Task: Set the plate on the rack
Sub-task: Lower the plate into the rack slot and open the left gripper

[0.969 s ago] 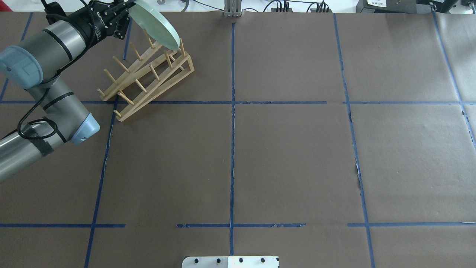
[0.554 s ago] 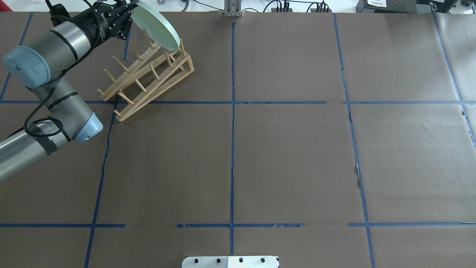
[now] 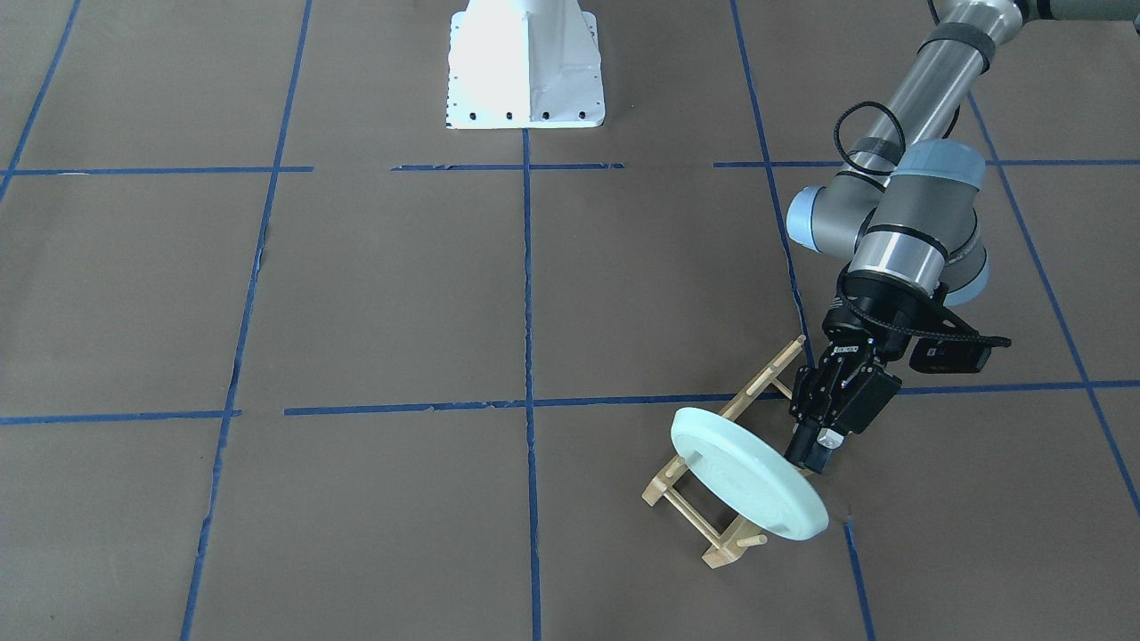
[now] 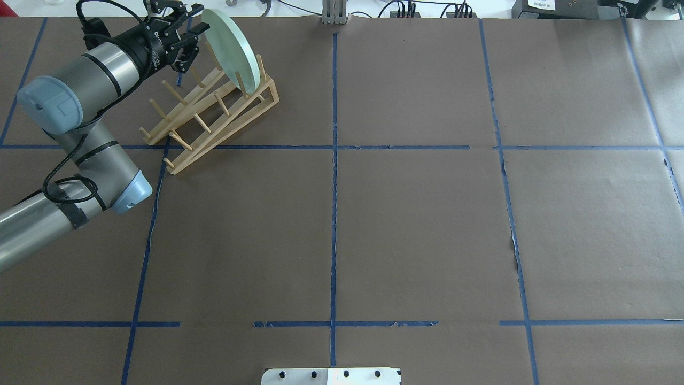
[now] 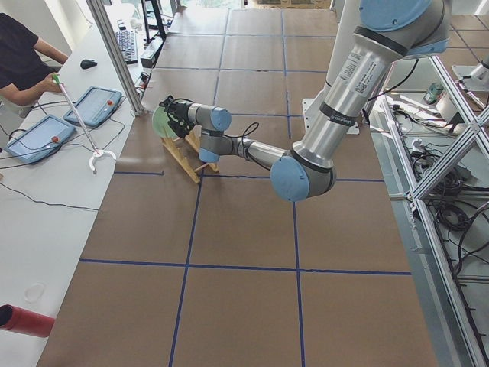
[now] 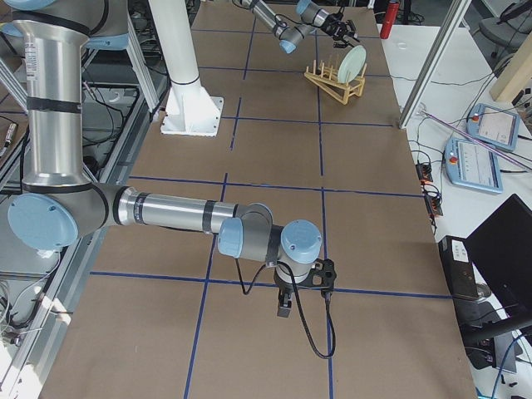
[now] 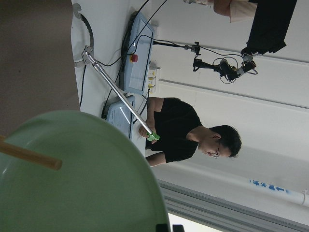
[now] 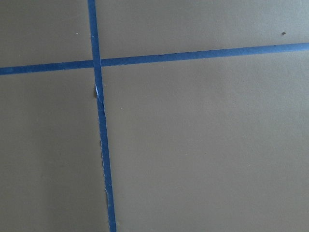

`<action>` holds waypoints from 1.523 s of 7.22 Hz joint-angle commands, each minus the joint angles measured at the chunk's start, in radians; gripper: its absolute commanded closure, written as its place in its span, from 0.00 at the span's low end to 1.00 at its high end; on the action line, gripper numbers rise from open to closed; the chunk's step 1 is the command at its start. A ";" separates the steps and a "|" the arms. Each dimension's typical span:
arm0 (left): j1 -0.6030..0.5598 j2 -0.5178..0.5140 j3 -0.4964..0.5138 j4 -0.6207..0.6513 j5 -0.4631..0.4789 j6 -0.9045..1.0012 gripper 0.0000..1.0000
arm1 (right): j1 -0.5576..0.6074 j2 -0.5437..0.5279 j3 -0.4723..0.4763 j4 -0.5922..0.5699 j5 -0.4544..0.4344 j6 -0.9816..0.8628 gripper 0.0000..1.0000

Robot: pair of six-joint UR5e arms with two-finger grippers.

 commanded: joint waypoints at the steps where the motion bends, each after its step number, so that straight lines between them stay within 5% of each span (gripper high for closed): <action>1: 0.004 0.000 0.001 0.001 0.000 0.002 0.00 | 0.000 0.000 0.000 0.000 0.000 0.000 0.00; 4: -0.007 0.000 -0.005 0.004 -0.015 0.121 0.00 | 0.000 0.000 0.000 0.000 0.000 0.000 0.00; 6: -0.068 0.011 -0.075 0.061 -0.209 0.432 0.00 | 0.000 0.002 0.000 0.000 0.000 0.000 0.00; 11: -0.166 0.189 -0.450 0.580 -0.419 1.202 0.00 | 0.000 0.000 0.000 0.000 0.000 0.000 0.00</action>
